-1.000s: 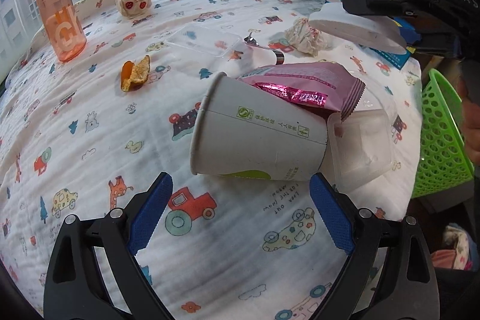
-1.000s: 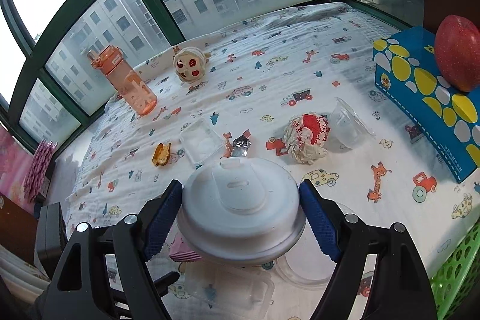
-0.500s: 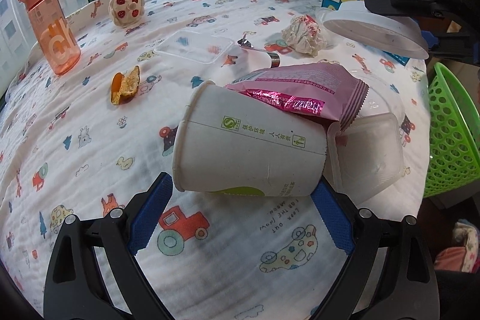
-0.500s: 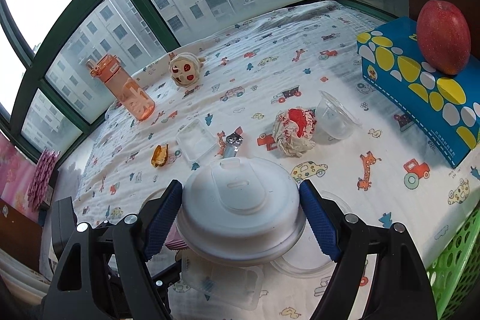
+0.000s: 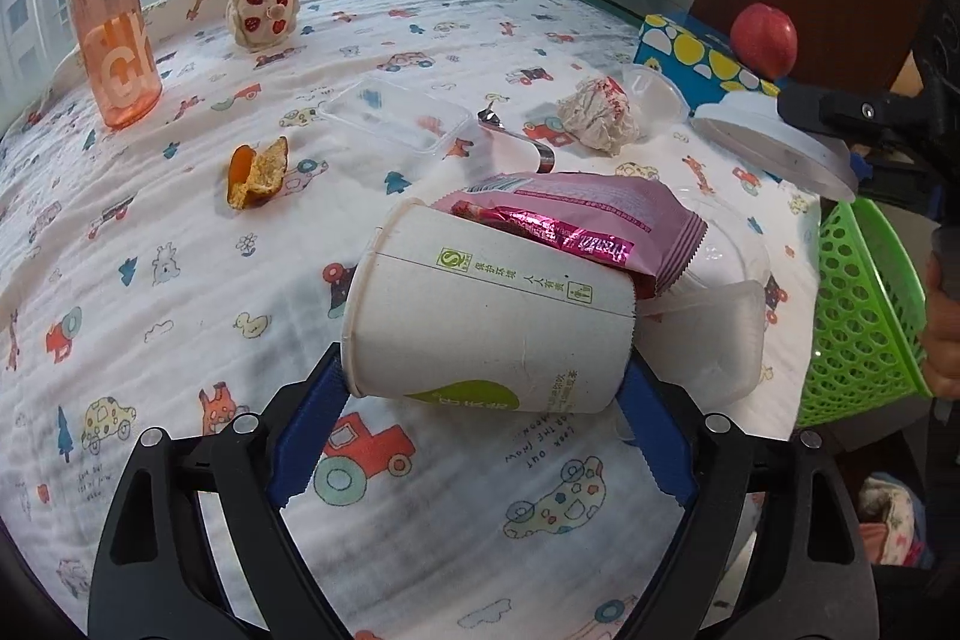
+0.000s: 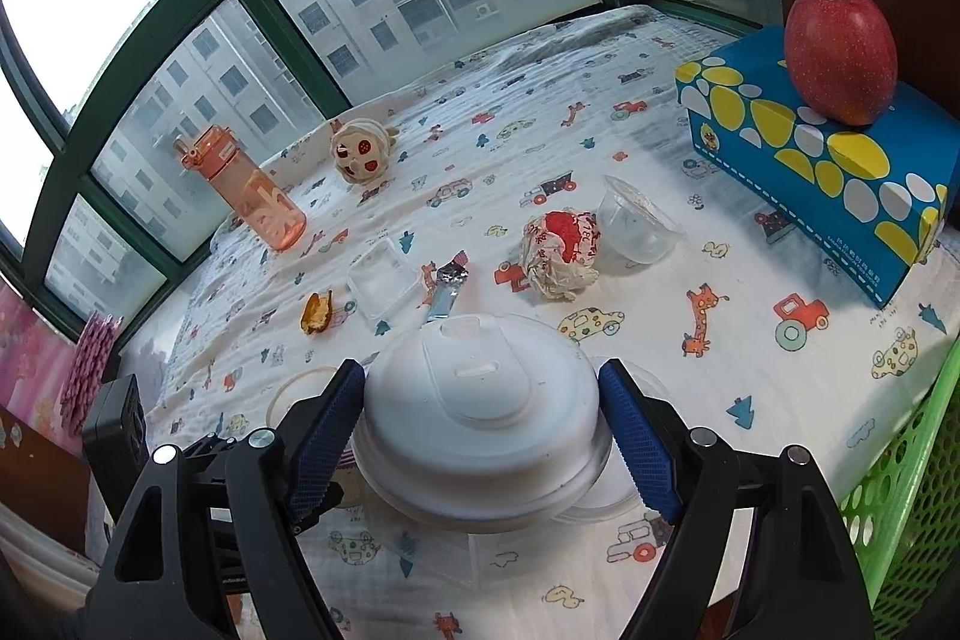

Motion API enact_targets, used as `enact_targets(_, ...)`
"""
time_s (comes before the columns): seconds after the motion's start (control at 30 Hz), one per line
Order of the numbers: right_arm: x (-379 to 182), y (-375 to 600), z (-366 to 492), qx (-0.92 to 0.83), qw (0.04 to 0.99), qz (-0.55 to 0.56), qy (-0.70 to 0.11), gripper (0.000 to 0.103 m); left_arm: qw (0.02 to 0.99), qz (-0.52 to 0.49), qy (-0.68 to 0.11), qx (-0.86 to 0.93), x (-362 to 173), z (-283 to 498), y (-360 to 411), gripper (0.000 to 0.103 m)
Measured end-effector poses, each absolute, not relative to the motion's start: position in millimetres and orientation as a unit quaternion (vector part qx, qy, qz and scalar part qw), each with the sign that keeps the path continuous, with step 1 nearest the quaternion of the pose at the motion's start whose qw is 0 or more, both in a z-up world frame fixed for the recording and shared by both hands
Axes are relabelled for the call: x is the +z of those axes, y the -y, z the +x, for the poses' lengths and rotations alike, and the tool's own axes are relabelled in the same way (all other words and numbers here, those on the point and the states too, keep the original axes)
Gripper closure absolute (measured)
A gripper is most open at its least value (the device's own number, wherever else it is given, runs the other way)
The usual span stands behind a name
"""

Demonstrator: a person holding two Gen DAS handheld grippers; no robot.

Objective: Collect trash
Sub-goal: 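Carry the lid and paper cup to the green basket and release both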

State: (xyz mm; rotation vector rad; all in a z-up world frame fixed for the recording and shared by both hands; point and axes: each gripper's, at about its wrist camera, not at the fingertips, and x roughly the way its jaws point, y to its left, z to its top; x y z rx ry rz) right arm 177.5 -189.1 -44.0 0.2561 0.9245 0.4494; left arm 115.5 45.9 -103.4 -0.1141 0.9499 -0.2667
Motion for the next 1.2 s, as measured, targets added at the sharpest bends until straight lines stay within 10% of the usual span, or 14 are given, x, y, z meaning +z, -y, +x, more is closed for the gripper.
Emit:
enact_targets(0.4,-33,223,149,0.197,0.874,0.139,-0.422,0.026,0.852,-0.225,-0.439,-0.177,-78,104,-77,0.018)
enact_targets(1.2,-38,390,57,0.018,0.907,0.149,-0.394,0.026,0.874,-0.079,-0.398,-0.268,0,105,79,0.018)
